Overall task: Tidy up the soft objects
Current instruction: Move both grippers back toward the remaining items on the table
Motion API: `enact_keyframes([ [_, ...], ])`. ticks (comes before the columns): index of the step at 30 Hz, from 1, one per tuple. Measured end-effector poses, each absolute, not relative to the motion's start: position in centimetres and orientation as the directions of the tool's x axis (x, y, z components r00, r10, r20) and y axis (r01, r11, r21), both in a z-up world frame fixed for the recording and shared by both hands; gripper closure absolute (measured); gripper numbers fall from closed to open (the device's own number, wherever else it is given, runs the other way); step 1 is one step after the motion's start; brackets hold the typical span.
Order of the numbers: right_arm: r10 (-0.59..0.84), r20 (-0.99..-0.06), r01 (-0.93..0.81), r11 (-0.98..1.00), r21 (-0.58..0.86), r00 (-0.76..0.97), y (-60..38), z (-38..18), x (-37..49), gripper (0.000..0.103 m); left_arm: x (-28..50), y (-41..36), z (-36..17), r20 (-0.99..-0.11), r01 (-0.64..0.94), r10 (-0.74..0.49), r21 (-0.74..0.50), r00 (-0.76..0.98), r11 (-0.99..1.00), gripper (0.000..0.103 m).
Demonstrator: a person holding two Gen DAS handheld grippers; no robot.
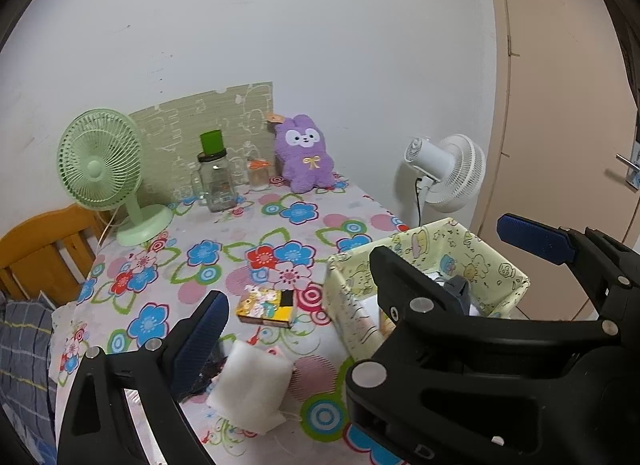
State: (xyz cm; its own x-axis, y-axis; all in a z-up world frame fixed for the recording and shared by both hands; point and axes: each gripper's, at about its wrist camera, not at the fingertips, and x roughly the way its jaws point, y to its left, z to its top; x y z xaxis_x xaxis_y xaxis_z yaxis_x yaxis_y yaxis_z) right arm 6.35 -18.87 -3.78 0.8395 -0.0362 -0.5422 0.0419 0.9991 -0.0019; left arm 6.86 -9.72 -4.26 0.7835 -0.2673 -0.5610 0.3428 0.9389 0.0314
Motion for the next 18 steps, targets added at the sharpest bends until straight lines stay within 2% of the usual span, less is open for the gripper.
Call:
enact_keyframes([
  [13,0.030,-0.562,-0.021,1.000,0.022,0.826,-15.2,-4.9,6.7,0.009,6.8,-5.7,-5.3,-0.570,0.245,-0.182,0.035,0.802,0.969,0.006],
  [18,0.001,-0.543,-0.017,1.000,-0.025,0.840,-13.5,-5.4,6.4,0.009,7.0,-4.3,-6.1,-0.581,0.226,-0.167,0.030,0.796,0.974,0.006],
])
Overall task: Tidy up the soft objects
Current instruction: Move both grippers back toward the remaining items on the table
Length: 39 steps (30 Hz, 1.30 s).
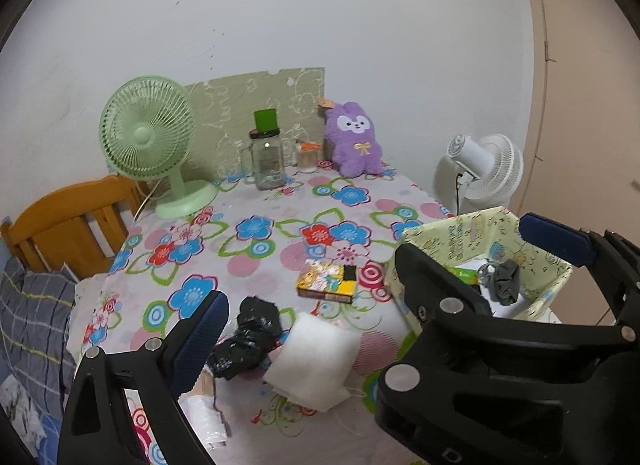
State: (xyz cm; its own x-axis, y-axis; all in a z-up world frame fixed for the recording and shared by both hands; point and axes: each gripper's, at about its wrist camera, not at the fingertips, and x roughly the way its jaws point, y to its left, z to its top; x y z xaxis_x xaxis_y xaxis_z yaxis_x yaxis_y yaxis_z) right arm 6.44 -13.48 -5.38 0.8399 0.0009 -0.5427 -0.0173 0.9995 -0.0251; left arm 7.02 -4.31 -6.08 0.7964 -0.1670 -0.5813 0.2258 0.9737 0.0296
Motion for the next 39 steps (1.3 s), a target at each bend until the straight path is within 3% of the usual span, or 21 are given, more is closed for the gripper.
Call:
enact_keyframes([
  [25,0.107,-0.654,-0.125,0.992,0.020,0.749,-7.6,-11.2,9.0,0.009,7.8,1.4,-11.1,-0.640,0.117,-0.064,0.041,0.766,0.992,0.007],
  [39,0.112,-0.711,-0.133,0.991,0.026,0.695,-5.4,-14.8,10.3,0.009,8.6,3.8,-14.5,-0.704,0.049,-0.022,0.018,0.709,0.999,0.022],
])
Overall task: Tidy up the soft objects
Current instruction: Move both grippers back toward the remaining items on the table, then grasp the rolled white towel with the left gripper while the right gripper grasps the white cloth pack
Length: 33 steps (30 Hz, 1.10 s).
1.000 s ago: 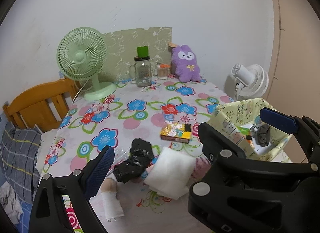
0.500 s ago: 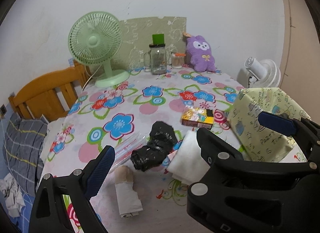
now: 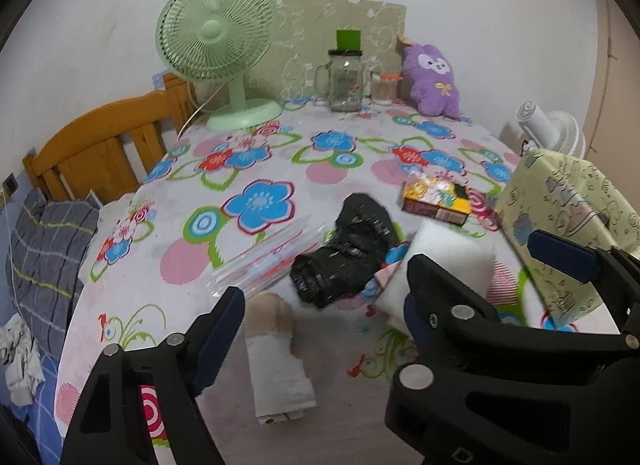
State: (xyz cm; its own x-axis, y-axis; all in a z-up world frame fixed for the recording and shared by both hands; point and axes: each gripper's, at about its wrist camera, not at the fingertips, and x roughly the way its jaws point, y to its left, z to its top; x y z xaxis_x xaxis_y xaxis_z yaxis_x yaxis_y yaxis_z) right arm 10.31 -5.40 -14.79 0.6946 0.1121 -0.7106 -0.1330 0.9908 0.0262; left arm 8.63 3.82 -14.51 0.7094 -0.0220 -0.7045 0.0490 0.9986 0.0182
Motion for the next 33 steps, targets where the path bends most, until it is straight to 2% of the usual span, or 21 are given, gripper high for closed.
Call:
enact_keyframes([
  [7,0.115,-0.745,-0.143,0.989,0.027,0.657,-4.7,-16.6,10.6,0.009,8.9,4.9,-16.4,-0.735,0.017,0.012,0.031,0.678,0.999,0.035],
  [16,0.110,-0.772,-0.163,0.987,0.008,0.626,-3.8,-17.9,10.9,0.009,9.5,6.4,-18.4,-0.777,-0.018,0.027,0.021,0.629,1.000,0.037],
  [21,0.105,-0.781,-0.156,0.988,0.010,0.616,-3.6,-18.3,11.3,0.009,9.4,6.6,-18.6,-0.778,-0.003,-0.009,-0.014,0.628,1.000,0.048],
  [23,0.101,-0.783,-0.155,0.988,0.006,0.614,-3.7,-18.4,11.3,0.009,9.3,6.3,-18.5,-0.775,0.017,-0.025,-0.018,0.631,1.000,0.061],
  [26,0.100,-0.785,-0.155,0.988,0.005,0.612,-3.8,-18.5,11.4,0.009,9.2,6.0,-18.4,-0.777,0.029,-0.038,-0.026,0.628,0.999,0.073],
  [33,0.100,-0.792,-0.139,0.990,0.019,0.602,-4.7,-18.8,11.7,0.009,9.5,5.3,-18.3,-0.784,0.036,-0.065,-0.054,0.617,0.998,0.078],
])
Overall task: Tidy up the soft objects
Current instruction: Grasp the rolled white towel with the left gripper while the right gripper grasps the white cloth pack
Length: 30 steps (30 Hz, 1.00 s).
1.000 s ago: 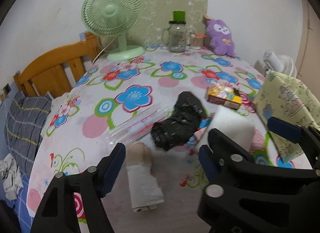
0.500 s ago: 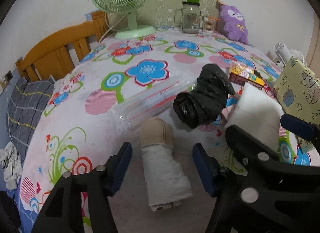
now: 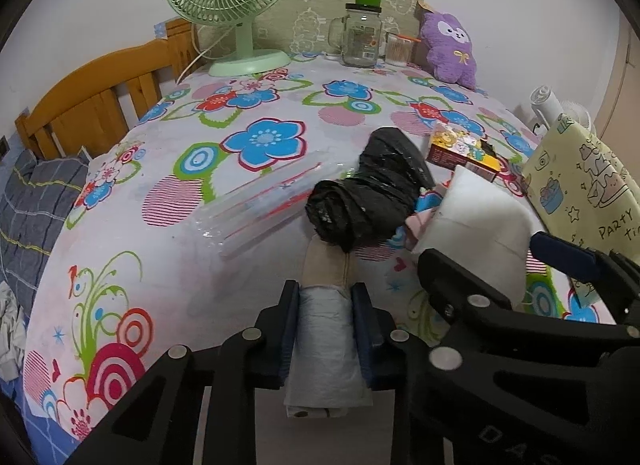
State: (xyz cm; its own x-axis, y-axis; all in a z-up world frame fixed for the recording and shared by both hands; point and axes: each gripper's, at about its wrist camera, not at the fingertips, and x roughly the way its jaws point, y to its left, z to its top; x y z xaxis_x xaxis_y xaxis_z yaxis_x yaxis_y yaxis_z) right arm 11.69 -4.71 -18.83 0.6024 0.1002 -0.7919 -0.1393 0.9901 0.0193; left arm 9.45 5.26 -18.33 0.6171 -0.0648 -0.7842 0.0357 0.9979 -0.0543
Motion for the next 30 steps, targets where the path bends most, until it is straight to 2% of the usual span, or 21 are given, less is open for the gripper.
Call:
enact_keyframes([
  [10,0.122,-0.805,-0.156,0.987,0.037,0.581,-5.4,-19.4,12.6,0.009,9.7,3.2,-18.3,-0.788,0.080,-0.091,-0.053,0.609,0.995,0.078],
  [12,0.136,-0.806,-0.164,0.985,0.049,0.576,-5.4,-19.6,12.7,0.024,9.8,3.0,-18.3,-0.789,0.077,-0.086,-0.049,0.608,0.996,0.078],
  [16,0.147,-0.812,-0.171,0.983,0.059,0.565,-5.5,-19.8,12.8,0.037,9.7,2.9,-18.2,-0.789,0.076,-0.085,-0.049,0.609,0.996,0.079],
  [18,0.145,-0.808,-0.174,0.983,0.053,0.571,-5.5,-19.6,12.6,0.048,9.7,2.8,-18.1,-0.787,0.076,-0.083,-0.046,0.612,0.996,0.079],
  [22,0.143,-0.802,-0.178,0.983,0.046,0.580,-5.8,-19.3,12.5,0.056,9.6,2.6,-17.9,-0.786,0.078,-0.086,-0.049,0.612,0.996,0.080],
  [27,0.152,-0.794,-0.185,0.981,0.051,0.588,-5.9,-19.1,12.2,0.074,9.3,2.5,-17.7,-0.781,0.074,-0.090,-0.056,0.618,0.996,0.080],
  [30,0.162,-0.792,-0.191,0.980,0.059,0.589,-6.0,-18.8,12.1,0.080,9.2,2.4,-17.3,-0.777,0.074,-0.093,-0.060,0.622,0.995,0.080],
])
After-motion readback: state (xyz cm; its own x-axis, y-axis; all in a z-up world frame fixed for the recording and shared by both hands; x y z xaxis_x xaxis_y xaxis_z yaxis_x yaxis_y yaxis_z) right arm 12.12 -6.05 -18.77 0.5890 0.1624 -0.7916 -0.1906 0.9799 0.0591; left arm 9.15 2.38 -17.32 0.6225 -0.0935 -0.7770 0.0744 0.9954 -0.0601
